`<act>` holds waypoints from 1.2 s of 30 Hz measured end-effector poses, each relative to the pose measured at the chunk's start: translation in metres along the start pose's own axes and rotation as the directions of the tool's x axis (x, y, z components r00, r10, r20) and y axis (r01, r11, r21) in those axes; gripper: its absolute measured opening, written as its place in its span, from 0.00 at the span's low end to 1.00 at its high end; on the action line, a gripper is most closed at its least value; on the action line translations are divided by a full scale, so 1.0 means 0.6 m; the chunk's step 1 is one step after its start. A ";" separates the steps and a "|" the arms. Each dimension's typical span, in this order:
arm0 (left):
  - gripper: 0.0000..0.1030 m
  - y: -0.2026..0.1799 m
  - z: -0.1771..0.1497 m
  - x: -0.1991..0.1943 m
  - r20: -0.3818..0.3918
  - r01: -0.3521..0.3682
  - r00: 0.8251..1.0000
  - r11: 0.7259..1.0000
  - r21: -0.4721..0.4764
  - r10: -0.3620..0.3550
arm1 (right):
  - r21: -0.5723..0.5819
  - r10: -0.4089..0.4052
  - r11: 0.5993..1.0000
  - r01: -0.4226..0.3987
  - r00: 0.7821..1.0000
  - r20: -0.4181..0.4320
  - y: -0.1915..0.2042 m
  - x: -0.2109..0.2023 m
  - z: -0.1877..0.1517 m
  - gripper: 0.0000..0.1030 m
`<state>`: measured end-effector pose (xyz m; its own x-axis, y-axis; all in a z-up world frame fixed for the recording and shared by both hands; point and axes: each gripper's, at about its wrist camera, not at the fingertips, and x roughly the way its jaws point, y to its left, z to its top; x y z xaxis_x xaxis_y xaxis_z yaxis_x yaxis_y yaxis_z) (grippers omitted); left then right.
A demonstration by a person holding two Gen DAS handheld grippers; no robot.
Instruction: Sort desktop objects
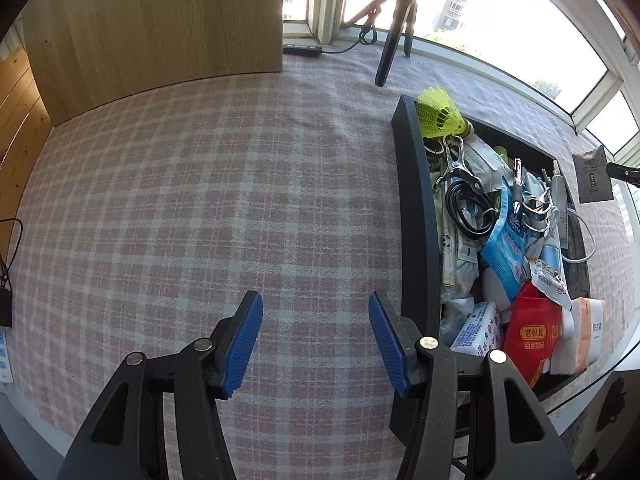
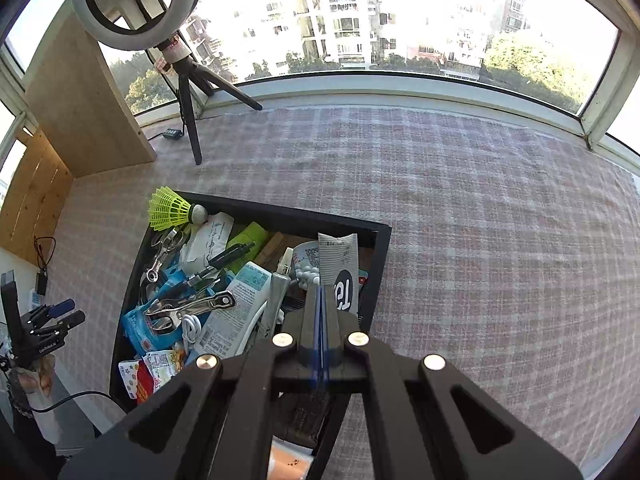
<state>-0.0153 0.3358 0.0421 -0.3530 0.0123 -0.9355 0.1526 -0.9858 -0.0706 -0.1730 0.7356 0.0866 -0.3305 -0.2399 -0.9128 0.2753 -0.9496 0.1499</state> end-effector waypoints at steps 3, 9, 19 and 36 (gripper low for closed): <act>0.51 0.005 -0.003 -0.007 0.005 -0.010 1.000 1.000 -0.016 0.010 | -0.054 -0.010 0.999 0.007 0.999 -0.043 0.028 0.023 0.012 0.02; 0.51 0.015 -0.006 -0.016 0.012 -0.028 1.000 0.999 -0.046 0.029 | -0.060 -0.014 0.998 0.012 0.999 -0.033 0.053 0.021 0.006 0.17; 0.59 0.044 -0.009 -0.037 0.031 -0.035 0.999 0.998 -0.052 0.037 | -0.031 -0.009 0.999 0.008 1.000 -0.024 0.123 -0.007 -0.026 0.34; 0.71 0.222 -0.016 -0.109 0.115 -0.070 0.991 0.997 0.033 0.066 | -0.047 0.017 0.999 -0.014 0.997 0.072 0.455 -0.043 -0.106 0.56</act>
<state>0.0368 0.2054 0.0904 -0.4460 -0.0721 -0.8921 0.1461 -0.9893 0.0069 -0.0321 0.4952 0.1271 -0.3899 -0.2703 -0.8803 0.3224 -0.9355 0.1444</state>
